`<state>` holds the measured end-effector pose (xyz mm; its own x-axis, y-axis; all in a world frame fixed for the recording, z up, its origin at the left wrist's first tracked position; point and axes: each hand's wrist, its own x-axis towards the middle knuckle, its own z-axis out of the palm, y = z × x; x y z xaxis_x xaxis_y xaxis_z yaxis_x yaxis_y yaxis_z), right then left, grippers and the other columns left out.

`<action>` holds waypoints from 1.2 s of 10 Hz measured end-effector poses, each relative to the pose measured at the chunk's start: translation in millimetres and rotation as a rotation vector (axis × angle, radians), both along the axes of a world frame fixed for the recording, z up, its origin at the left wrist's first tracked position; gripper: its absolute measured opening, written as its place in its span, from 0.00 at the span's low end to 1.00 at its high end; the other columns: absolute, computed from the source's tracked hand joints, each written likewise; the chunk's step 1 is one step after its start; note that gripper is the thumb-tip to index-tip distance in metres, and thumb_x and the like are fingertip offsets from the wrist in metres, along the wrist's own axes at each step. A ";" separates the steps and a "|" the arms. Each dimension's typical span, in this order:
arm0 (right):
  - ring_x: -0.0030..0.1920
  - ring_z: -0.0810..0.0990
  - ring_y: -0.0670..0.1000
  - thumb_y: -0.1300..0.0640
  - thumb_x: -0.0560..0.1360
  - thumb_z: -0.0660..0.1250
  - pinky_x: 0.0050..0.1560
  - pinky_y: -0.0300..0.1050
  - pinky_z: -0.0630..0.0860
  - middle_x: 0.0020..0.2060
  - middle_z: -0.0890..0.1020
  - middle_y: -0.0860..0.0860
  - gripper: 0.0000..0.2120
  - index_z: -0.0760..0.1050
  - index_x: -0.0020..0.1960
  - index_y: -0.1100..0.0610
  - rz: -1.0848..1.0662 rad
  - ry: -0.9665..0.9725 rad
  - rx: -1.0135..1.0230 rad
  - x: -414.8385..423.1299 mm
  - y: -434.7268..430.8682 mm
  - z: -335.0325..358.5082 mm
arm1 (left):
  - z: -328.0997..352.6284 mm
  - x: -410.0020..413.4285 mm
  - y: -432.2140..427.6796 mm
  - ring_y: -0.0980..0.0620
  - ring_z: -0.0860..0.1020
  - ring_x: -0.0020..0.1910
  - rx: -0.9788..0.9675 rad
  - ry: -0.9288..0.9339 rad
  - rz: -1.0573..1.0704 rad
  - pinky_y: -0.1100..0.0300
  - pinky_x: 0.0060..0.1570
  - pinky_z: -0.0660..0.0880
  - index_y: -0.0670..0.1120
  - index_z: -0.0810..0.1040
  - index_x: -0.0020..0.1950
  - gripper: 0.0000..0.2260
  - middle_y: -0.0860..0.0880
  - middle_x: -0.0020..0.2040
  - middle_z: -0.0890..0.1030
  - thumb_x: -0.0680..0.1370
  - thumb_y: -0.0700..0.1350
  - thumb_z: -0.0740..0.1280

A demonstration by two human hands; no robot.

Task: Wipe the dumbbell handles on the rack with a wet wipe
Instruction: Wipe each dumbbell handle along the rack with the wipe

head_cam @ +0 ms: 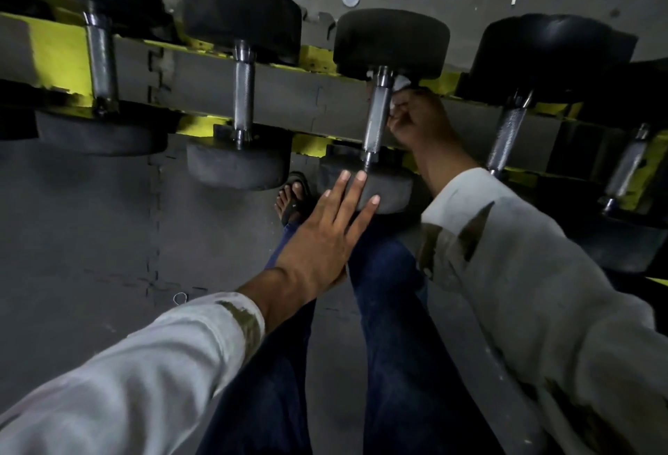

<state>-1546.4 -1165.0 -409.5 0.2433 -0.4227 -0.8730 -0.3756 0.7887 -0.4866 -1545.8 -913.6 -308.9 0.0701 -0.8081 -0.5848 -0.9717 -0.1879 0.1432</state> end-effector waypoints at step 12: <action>0.54 0.82 0.57 0.53 0.82 0.60 0.45 0.47 0.76 0.56 0.82 0.51 0.12 0.80 0.59 0.52 1.826 -0.032 -1.523 -2.9 -13.8 62.5 | -13.1 -3.6 6.4 0.28 0.35 0.79 -0.059 -0.014 0.002 0.39 0.80 0.51 0.39 0.31 0.81 0.53 0.29 0.77 0.29 0.76 0.57 0.68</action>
<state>-1549.2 -1178.8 -347.0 0.9618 0.0668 -0.2653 0.0155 -0.9815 -0.1910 -1549.4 -907.2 -322.1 0.0794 -0.8409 -0.5354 -0.9733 -0.1815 0.1408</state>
